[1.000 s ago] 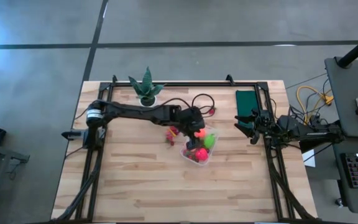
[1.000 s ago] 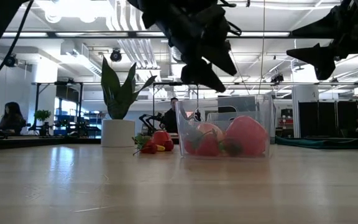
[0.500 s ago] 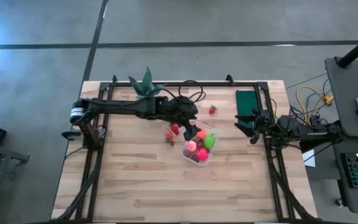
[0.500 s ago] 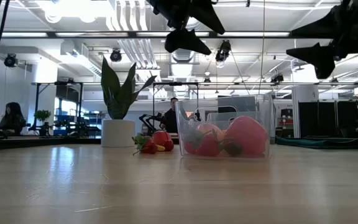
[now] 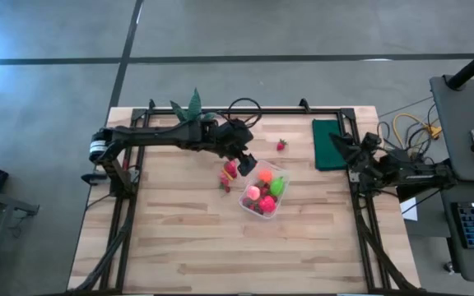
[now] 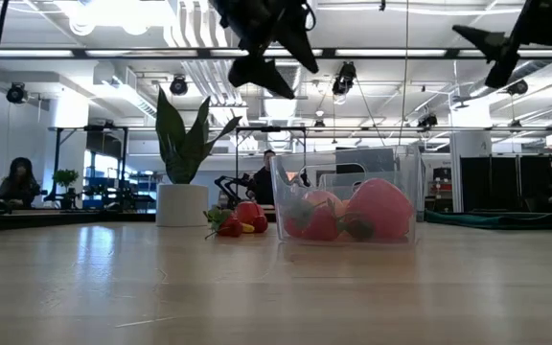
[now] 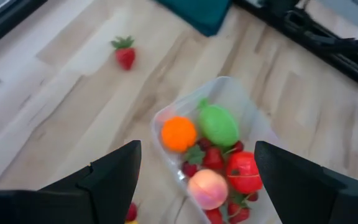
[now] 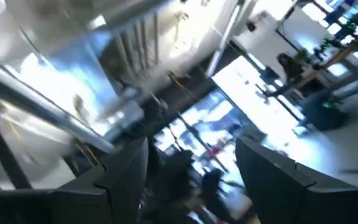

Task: Pick and placing Produce into tupperware
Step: Put the red strawberry into the container

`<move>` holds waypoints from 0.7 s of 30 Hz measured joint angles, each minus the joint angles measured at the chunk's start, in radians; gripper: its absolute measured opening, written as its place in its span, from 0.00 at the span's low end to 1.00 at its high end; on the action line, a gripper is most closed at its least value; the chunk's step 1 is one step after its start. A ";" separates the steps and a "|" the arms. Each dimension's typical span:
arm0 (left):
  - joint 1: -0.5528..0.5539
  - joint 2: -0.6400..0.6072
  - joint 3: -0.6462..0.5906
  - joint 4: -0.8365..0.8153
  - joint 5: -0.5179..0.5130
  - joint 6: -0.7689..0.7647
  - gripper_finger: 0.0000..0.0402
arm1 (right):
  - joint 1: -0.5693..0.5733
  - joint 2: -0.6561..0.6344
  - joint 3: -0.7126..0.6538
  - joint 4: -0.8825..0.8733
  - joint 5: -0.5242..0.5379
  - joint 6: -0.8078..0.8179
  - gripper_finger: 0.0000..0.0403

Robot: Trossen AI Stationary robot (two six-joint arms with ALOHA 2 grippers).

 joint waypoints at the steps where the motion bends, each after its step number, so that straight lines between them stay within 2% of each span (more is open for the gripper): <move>1: 0.006 0.000 0.000 -0.007 0.000 0.000 0.74 | -0.004 0.004 0.000 0.029 0.017 -0.005 0.58; 3: 0.018 -0.002 0.000 -0.009 0.000 0.001 0.74 | -0.009 0.010 0.001 0.053 0.122 -0.081 0.58; 5: 0.030 -0.007 0.000 -0.014 0.000 0.009 0.74 | -0.009 0.009 0.000 0.082 0.170 -0.084 0.58; 9: 0.059 -0.026 0.000 -0.022 0.000 0.051 0.74 | -0.009 0.009 0.001 0.138 0.140 0.111 0.58; 12: 0.088 -0.045 0.000 -0.030 0.000 0.081 0.74 | -0.009 0.018 0.001 0.172 0.119 0.131 0.58; 17: 0.149 -0.089 0.000 -0.031 0.004 0.109 0.74 | -0.009 0.111 0.001 0.143 0.158 0.131 0.58; 19: 0.167 -0.107 -0.002 -0.031 0.006 0.112 0.74 | -0.010 0.176 0.017 0.054 0.261 0.219 0.58; 21: 0.179 -0.130 -0.003 -0.031 0.010 0.130 0.74 | -0.017 0.242 0.058 -0.164 0.345 0.374 0.58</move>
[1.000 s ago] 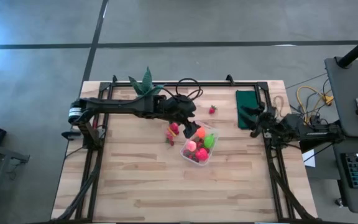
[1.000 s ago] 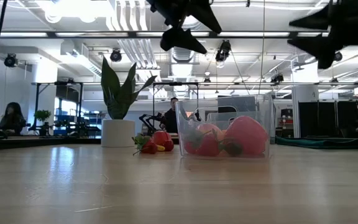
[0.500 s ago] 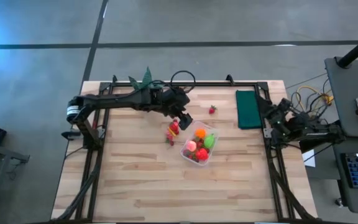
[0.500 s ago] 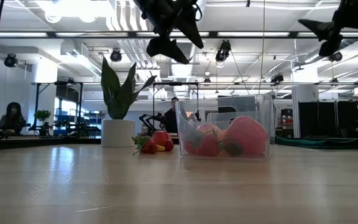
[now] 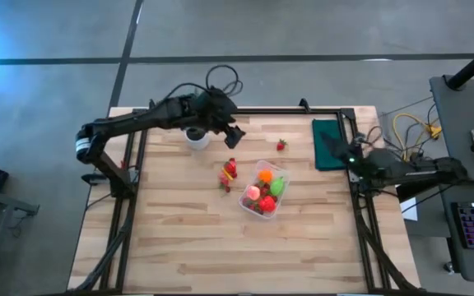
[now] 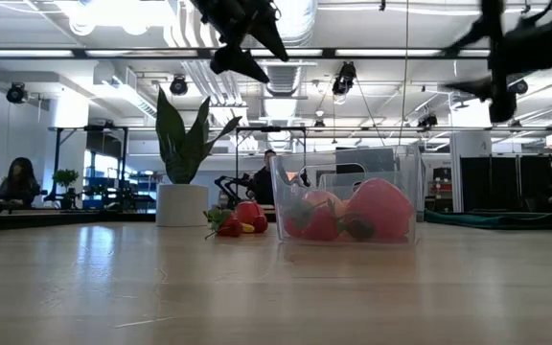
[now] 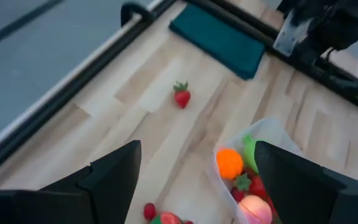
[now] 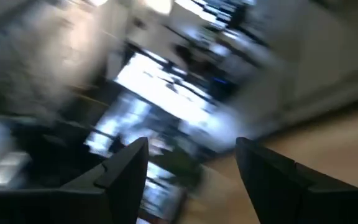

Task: Pick and placing Produce into tupperware
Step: Put the red strawberry into the container

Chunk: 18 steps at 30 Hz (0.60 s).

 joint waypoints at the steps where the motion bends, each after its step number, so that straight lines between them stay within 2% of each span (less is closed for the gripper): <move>1: 0.005 -0.013 -0.001 0.001 0.002 0.008 0.74 | -0.009 0.039 0.034 -0.122 0.011 0.084 0.58; 5: 0.019 -0.041 -0.003 -0.004 0.002 0.028 0.74 | -0.052 0.223 0.208 -0.619 -0.067 0.406 0.58; 8: 0.024 -0.054 -0.004 -0.035 -0.002 0.028 0.74 | -0.089 0.387 0.347 -0.872 -0.144 0.467 0.58; 12: 0.025 -0.065 -0.005 -0.152 -0.002 0.027 0.74 | -0.152 0.612 0.512 -0.991 -0.251 0.378 0.58; 15: 0.021 -0.077 -0.022 -0.210 -0.003 0.026 0.74 | -0.223 0.776 0.596 -0.992 -0.426 0.267 0.58; 18: 0.021 -0.104 -0.077 -0.187 -0.005 0.038 0.74 | -0.290 0.917 0.630 -0.957 -0.576 0.224 0.58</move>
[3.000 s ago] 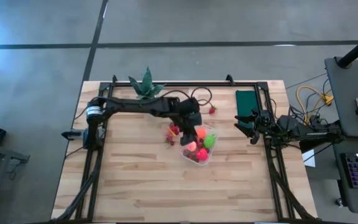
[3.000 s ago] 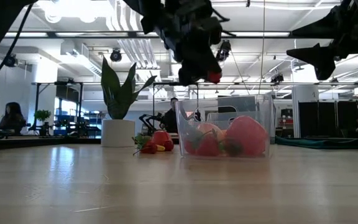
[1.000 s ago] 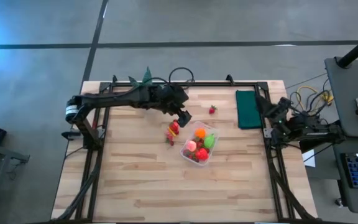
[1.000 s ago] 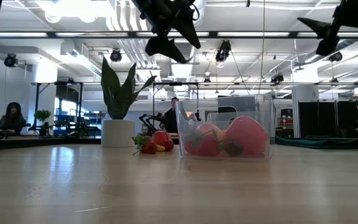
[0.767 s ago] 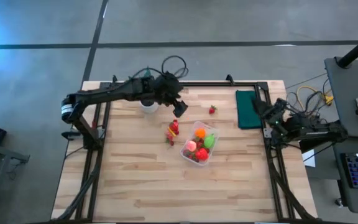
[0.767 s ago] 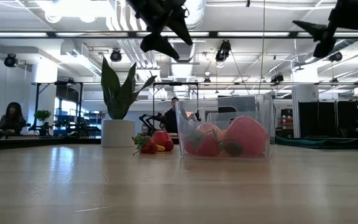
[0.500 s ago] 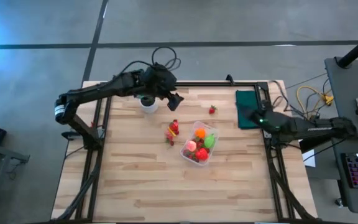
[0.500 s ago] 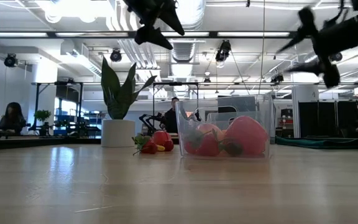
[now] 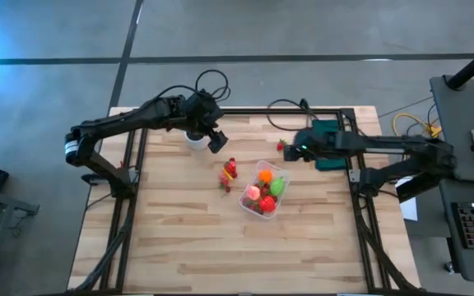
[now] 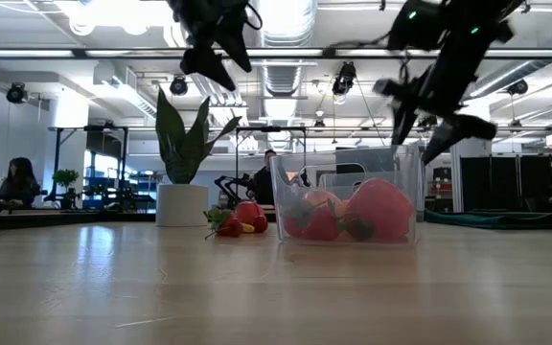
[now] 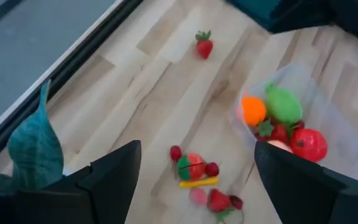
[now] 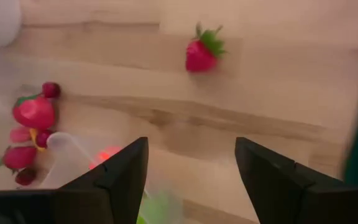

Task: Pick and placing Produce into tupperware
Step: Put the red strawberry into the container

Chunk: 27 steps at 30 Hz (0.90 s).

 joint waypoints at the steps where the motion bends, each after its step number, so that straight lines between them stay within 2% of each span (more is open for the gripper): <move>1: 0.001 -0.012 -0.020 0.001 -0.001 0.016 0.74 | -0.017 0.036 0.005 0.027 -0.025 -0.010 0.58; 8: 0.024 -0.145 -0.182 0.010 -0.002 0.063 0.74 | -0.118 0.253 0.094 0.041 -0.082 0.046 0.58; 16: 0.040 -0.364 -0.400 0.188 -0.001 0.064 0.74 | -0.159 0.487 0.319 -0.102 -0.093 0.038 0.58; 22: 0.055 -0.452 -0.478 0.232 0.000 0.071 0.74 | -0.159 0.630 0.476 -0.226 -0.092 0.007 0.58; 27: 0.061 -0.476 -0.508 0.235 0.000 0.094 0.74 | -0.165 0.702 0.537 -0.309 -0.092 -0.005 0.58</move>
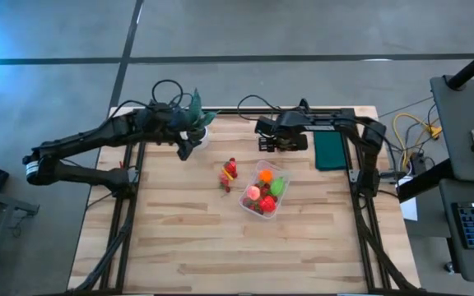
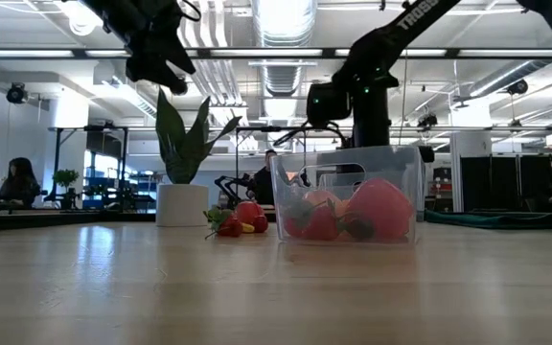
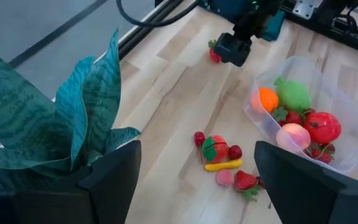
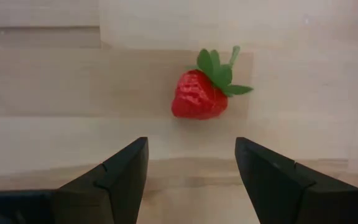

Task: Pick and placing Produce into tupperware
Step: Put the red strawberry into the container

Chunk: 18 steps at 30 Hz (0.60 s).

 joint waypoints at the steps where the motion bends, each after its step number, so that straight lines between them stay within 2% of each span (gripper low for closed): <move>1: 0.000 0.000 -0.001 -0.001 0.000 0.000 0.74 | 0.000 0.007 0.003 0.002 0.000 0.000 0.58; 18: 0.000 0.001 -0.002 -0.010 0.006 0.024 0.74 | -0.045 0.072 0.019 0.016 0.043 -0.037 0.55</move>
